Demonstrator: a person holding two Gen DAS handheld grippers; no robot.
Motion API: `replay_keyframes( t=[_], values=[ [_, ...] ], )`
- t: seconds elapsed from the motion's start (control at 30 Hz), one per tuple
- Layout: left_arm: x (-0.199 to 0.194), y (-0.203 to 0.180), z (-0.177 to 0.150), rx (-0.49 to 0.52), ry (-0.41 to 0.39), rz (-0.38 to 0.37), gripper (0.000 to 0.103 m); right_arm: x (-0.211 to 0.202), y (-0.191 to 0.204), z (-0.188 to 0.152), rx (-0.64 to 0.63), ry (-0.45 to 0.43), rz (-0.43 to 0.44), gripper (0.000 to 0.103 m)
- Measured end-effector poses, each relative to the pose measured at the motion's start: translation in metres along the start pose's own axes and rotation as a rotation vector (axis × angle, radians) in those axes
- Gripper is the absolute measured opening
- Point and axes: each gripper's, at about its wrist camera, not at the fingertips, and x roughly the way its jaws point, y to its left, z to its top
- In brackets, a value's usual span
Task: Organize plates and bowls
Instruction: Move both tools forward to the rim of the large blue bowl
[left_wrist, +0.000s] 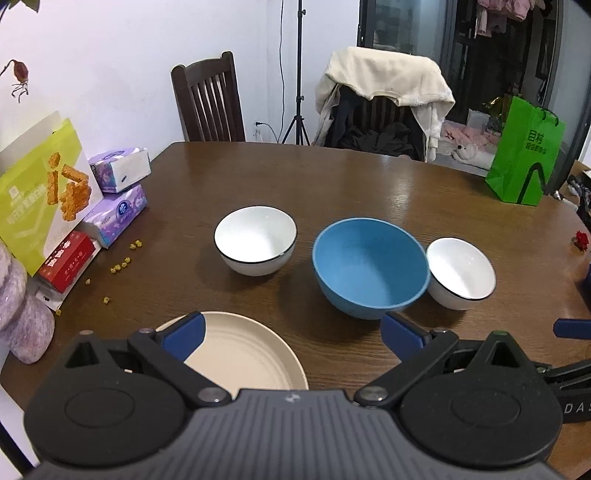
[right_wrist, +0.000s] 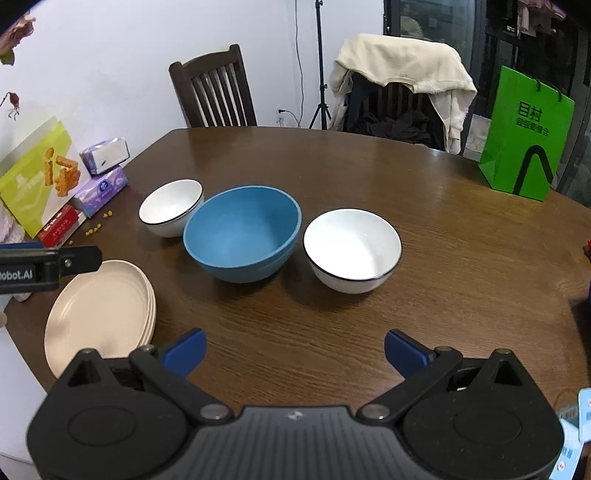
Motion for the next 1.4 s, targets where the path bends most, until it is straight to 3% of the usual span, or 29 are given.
replay_keyframes(
  t=[0.23,0.3,0.87,1.4],
  values=[
    [0.025,0.009,0.016,-0.015,0.035,-0.006,0.103,0.023,0.007,0.02,0.002,0.033,-0.002,0.1],
    [0.034,0.011,0.021,-0.02,0.045,-0.008,0.103,0.031,0.007,0.026,0.008,0.047,0.005,0.094],
    [0.108,0.027,0.048,-0.087,0.151,-0.021,0.103,0.093,0.01,0.096,-0.044,0.09,-0.013,0.089],
    [0.168,0.015,0.065,-0.091,0.236,-0.077,0.097,0.156,-0.005,0.139,-0.067,0.142,-0.021,0.054]
  ],
)
